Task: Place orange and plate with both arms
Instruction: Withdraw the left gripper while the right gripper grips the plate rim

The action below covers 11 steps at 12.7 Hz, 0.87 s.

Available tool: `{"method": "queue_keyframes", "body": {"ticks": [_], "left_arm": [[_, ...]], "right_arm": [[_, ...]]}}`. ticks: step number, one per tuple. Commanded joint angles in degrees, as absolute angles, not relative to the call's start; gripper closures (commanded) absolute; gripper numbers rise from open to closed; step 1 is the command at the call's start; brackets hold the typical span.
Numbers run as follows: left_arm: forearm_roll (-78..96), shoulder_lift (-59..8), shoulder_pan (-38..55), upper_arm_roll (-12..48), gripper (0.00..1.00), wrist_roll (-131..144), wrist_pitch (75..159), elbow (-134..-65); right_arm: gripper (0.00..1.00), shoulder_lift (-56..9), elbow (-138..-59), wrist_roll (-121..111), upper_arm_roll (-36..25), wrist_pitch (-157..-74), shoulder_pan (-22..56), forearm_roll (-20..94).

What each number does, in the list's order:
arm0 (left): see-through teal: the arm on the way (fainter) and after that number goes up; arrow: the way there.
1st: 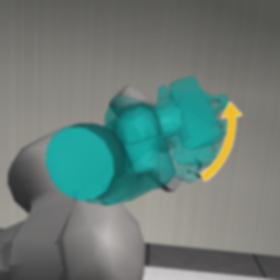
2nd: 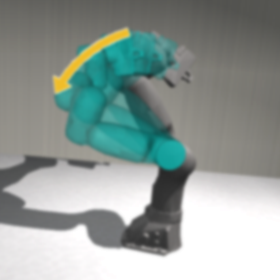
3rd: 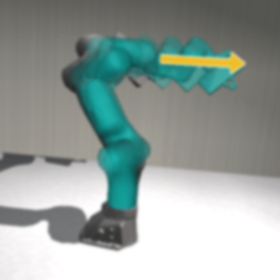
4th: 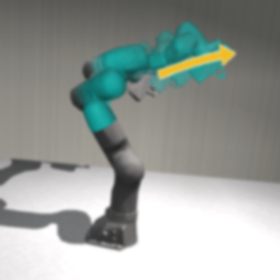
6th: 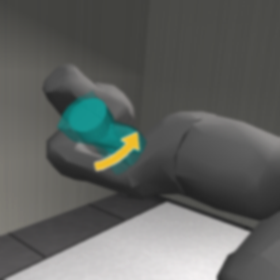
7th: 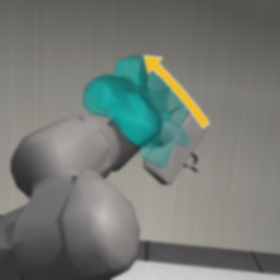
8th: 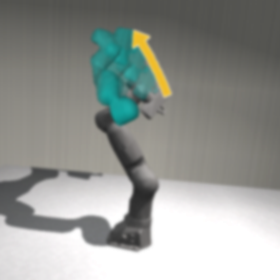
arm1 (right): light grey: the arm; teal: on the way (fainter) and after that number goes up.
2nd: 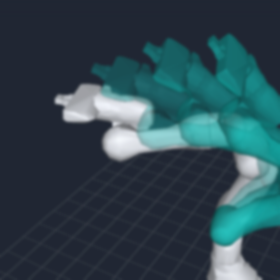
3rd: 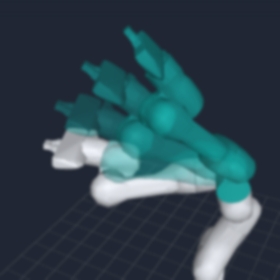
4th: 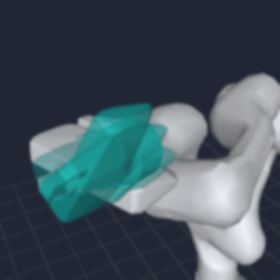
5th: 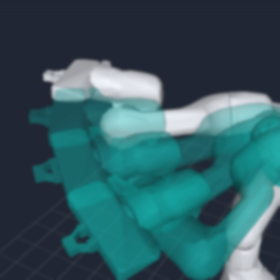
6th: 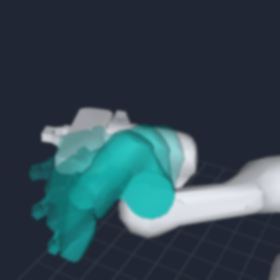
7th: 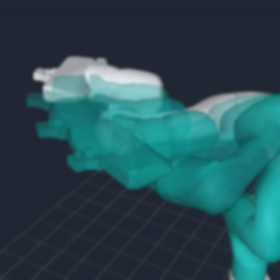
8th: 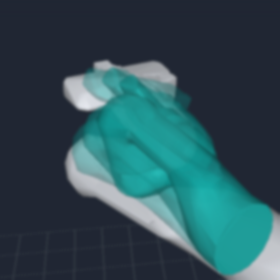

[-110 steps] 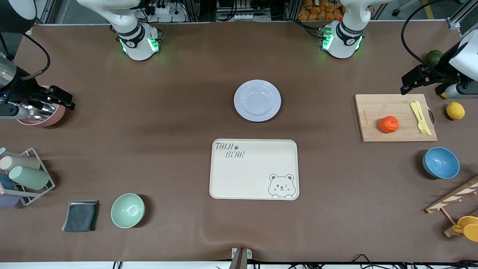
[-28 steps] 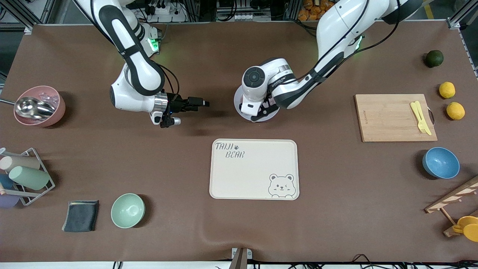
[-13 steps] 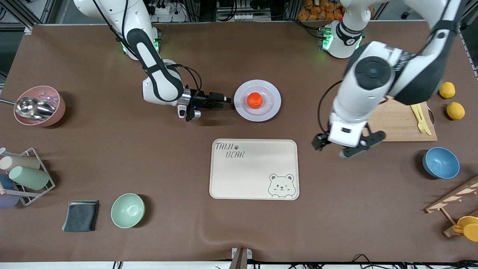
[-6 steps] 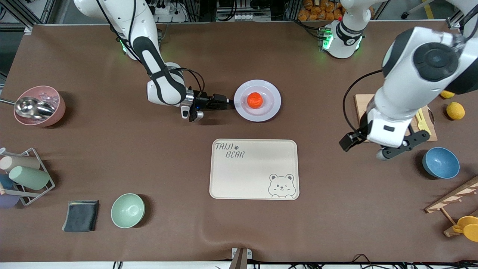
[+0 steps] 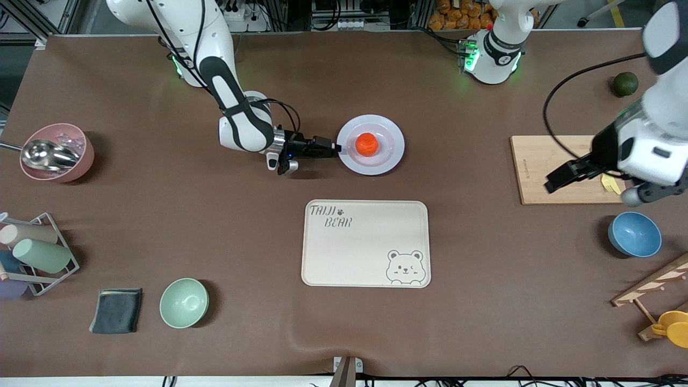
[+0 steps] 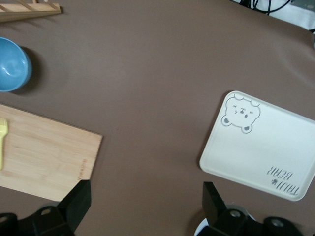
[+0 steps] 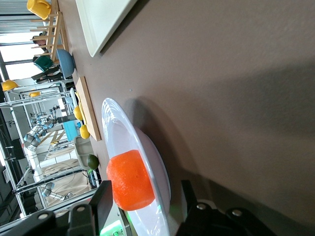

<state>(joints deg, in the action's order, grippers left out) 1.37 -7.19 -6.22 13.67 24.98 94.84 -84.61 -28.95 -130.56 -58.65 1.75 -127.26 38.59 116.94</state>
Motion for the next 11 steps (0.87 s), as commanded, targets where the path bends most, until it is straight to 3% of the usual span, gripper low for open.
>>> {"method": "queue_keyframes", "body": {"ticks": [1, 7, 9, 11], "left_arm": [[2.64, -3.79, -3.87, 10.2, 0.0, 21.63, 92.99, -86.48], [2.55, -1.23, -0.89, 4.49, 0.0, 15.13, 92.55, -88.77], [2.55, -0.71, -0.09, 3.34, 0.0, 14.77, 92.29, -88.68], [2.55, -0.62, -0.09, 3.25, 0.0, 14.68, 91.93, -88.59]], "right_arm": [[0.4, -29.88, -129.64, -60.64, 1.41, -127.53, 40.08, 119.18], [0.47, -30.76, -129.02, -60.91, 1.41, -127.44, 41.48, 121.45], [0.52, -30.67, -128.85, -60.91, 1.32, -127.53, 43.06, 123.3], [0.64, -30.85, -128.15, -61.0, 1.32, -127.88, 43.24, 123.4]]}}
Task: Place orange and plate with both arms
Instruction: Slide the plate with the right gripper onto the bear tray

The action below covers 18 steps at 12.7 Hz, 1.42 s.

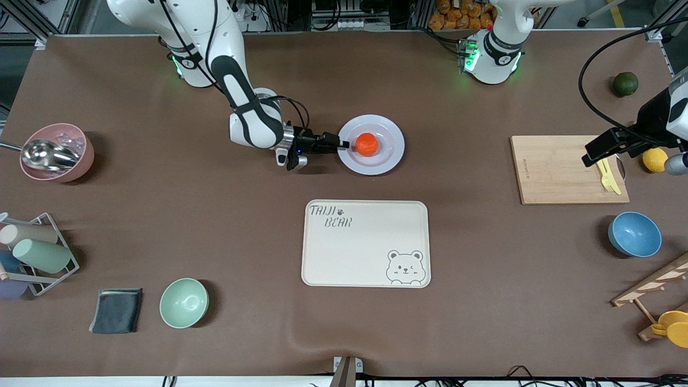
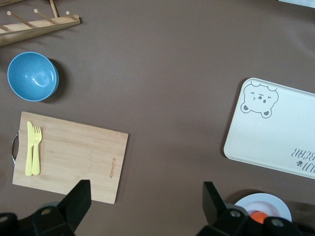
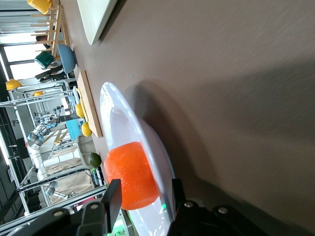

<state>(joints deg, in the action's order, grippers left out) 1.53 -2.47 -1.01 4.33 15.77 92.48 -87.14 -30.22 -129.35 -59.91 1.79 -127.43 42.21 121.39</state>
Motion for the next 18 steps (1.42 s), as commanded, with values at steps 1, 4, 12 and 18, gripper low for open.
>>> {"method": "queue_keyframes", "body": {"ticks": [1, 4, 12, 18], "left_arm": [[2.46, -0.7, -0.26, 3.34, 0.0, 14.68, 91.85, -88.42], [2.37, -0.62, -0.26, 3.43, 0.0, 14.85, 91.32, -88.33], [2.29, -0.7, -0.53, 3.87, 0.0, 14.85, 91.32, -88.07], [2.37, -0.62, -0.7, 3.96, 0.0, 14.68, 91.23, -88.07]], "right_arm": [[0.73, -31.28, -127.88, -61.0, 1.32, -127.88, 43.33, 123.4], [1.0, -31.99, -127.71, -61.26, 1.23, -128.05, 43.33, 123.4], [1.0, -29.54, -127.62, -60.65, 1.41, -126.66, 42.45, 125.68], [1.0, -26.64, -127.71, -57.39, 1.41, -124.45, 41.66, 127.35]]}}
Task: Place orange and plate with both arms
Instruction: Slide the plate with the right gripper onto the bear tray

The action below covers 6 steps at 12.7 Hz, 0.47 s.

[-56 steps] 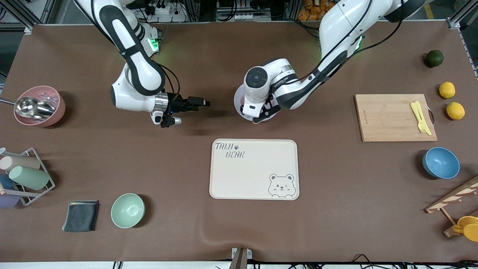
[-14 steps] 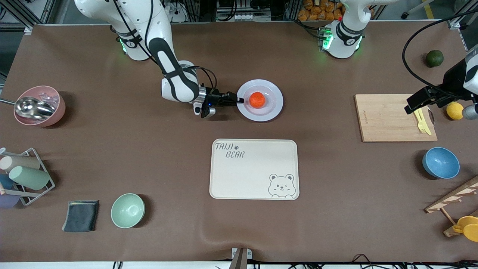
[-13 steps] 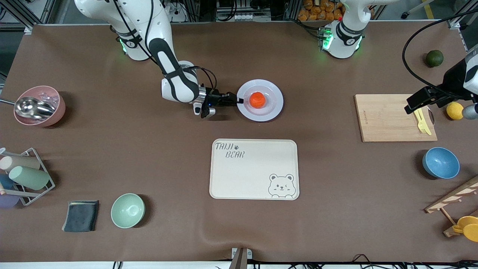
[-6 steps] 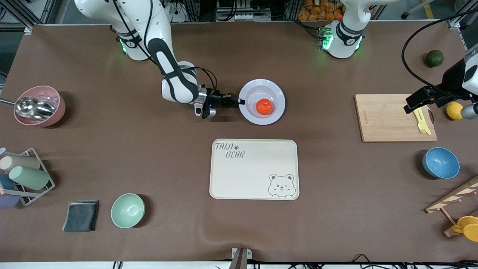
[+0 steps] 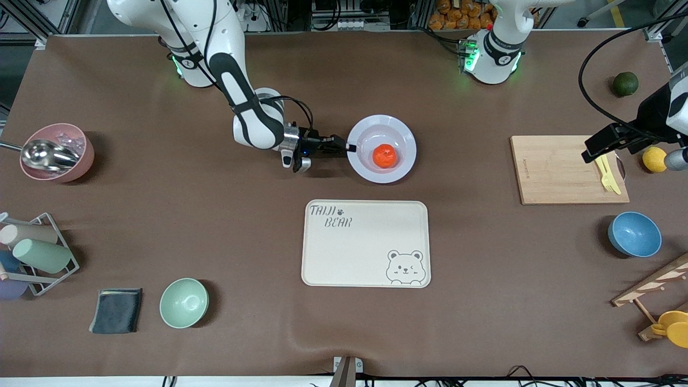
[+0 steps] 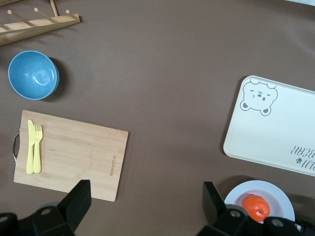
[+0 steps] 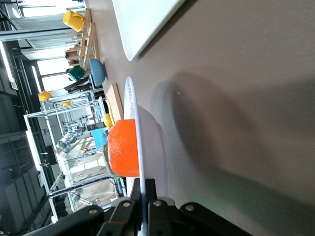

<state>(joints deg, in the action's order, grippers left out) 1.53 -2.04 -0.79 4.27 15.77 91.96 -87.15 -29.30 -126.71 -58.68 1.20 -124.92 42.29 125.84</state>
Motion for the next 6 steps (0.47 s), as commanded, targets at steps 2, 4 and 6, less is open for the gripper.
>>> {"method": "queue_keyframes", "body": {"ticks": [2, 4, 6], "left_arm": [[2.29, -0.7, -0.53, 3.96, 0.0, 14.68, 91.23, -87.98], [2.37, -0.7, -0.53, 3.96, 0.0, 14.68, 91.32, -87.98], [2.37, -0.7, -0.44, 3.96, 0.0, 14.68, 91.23, -87.89]], "right_arm": [[1.0, -26.54, -127.1, -55.73, 1.32, -124.54, 40.17, 127.35], [1.0, -26.98, -124.47, -53.98, 1.14, -125.15, 38.42, 127.35], [1.0, -28.12, -121.22, -51.78, 0.97, -126.38, 35.87, 126.74]]}}
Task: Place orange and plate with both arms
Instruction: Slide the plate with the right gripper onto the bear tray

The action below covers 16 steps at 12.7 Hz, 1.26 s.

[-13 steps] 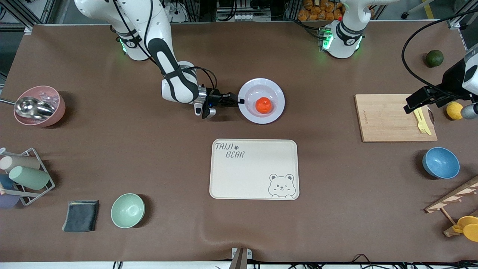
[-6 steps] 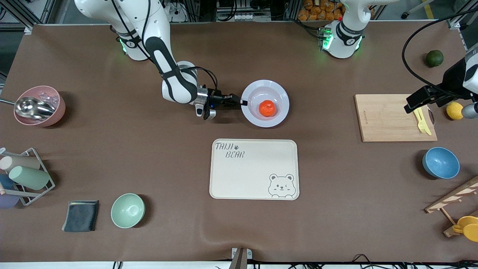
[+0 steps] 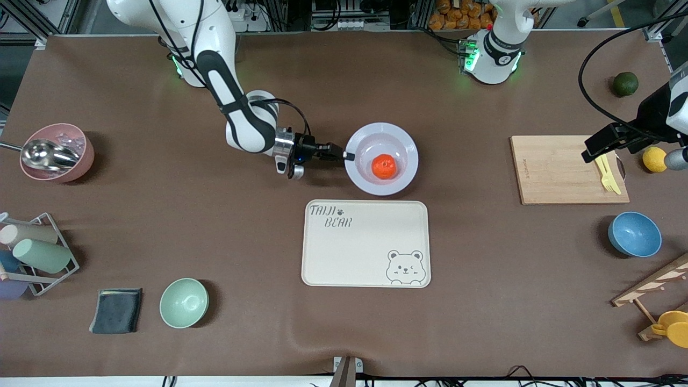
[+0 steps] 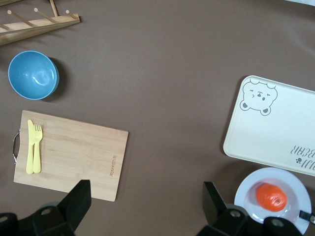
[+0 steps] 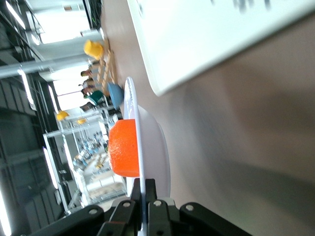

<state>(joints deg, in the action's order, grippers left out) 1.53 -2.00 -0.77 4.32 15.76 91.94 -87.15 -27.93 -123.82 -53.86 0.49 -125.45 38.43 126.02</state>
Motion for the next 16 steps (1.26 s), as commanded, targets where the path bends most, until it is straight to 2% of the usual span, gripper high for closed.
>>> {"method": "queue_keyframes", "body": {"ticks": [1, 3, 9, 13, 16], "left_arm": [[2.29, -0.7, -0.53, 3.96, 0.0, 14.68, 91.23, -87.89], [2.37, -0.62, -0.62, 3.96, 0.0, 14.68, 91.23, -87.89], [2.37, -0.53, -0.7, 3.95, 0.0, 14.59, 91.23, -87.89], [2.46, -0.53, -0.7, 3.96, 0.0, 14.59, 91.23, -87.89], [2.46, -0.53, -0.7, 3.96, 0.0, 14.59, 91.23, -87.89]], "right_arm": [[1.0, -29.34, -119.37, -51.59, 0.97, -127.87, 35.16, 126.74], [1.0, -30.15, -116.73, -49.76, 0.97, -132.17, 34.28, 126.39], [1.0, -37.69, -107.77, -47.28, 0.79, -134.47, 32.26, 123.66], [1.0, -41.83, -101.44, -47.02, 0.88, -139.04, 32.26, 122.96], [1.0, -43.15, -100.2, -47.02, 0.79, -139.48, 31.47, 121.47]]}}
